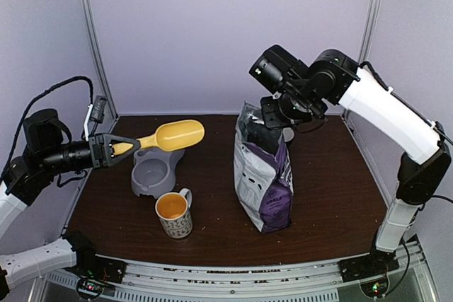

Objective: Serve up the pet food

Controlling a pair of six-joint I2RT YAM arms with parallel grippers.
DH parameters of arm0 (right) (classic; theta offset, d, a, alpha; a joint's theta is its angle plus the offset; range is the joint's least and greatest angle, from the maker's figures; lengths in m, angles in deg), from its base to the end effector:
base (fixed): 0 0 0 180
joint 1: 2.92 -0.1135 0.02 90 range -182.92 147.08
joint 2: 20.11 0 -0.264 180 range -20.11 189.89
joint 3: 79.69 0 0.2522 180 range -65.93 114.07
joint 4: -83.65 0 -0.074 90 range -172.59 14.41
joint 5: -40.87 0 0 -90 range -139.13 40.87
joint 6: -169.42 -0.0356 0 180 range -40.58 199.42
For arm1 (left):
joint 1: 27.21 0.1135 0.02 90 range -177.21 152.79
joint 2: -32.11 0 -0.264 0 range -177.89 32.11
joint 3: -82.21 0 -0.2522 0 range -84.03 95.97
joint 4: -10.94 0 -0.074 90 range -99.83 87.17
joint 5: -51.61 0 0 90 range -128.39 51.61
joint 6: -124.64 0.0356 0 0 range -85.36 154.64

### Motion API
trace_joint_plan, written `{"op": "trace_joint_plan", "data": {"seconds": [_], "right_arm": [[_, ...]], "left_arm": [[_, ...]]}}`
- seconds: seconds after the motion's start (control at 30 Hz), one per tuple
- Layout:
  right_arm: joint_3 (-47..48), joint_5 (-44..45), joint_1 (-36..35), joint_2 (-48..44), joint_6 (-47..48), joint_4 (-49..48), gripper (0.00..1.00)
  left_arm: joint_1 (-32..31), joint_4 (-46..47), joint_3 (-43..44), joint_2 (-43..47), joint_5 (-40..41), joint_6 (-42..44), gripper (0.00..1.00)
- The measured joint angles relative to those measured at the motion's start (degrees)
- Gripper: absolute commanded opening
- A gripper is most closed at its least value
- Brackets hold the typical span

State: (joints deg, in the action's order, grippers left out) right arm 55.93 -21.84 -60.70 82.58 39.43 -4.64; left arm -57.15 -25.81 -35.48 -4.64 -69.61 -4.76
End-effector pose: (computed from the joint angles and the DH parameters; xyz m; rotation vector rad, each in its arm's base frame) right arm 0.1974 0.2827 0.4178 -0.2131 2.4286 0.1237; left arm 0.1108 -0.0851 0.3600 0.2774 1.9257 -1.3219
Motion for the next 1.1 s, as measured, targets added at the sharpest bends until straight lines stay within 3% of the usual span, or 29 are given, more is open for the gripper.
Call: {"op": "trace_joint_plan", "data": {"seconds": [0.13,0.4,0.8,1.1], "right_arm": [[-2.0,-0.8,2.1,-3.1,5.4,-3.2,0.0],[-15.0,-6.5,2.9,-13.6,12.9,-22.7,0.0],[-28.2,-23.7,-8.4,-7.3,14.2,-39.3,0.0],[-30.4,-23.2,-9.1,-9.8,13.4,-41.4,0.0]], "left_arm": [[0.0,-0.5,-0.1,2.4,1.5,-3.1,0.01],[0.0,-1.1,-5.8,11.1,6.5,-11.7,0.03],[0.0,0.6,-11.1,15.5,11.2,-18.0,0.01],[0.0,-1.3,-6.4,16.1,6.7,-15.6,0.0]]}}
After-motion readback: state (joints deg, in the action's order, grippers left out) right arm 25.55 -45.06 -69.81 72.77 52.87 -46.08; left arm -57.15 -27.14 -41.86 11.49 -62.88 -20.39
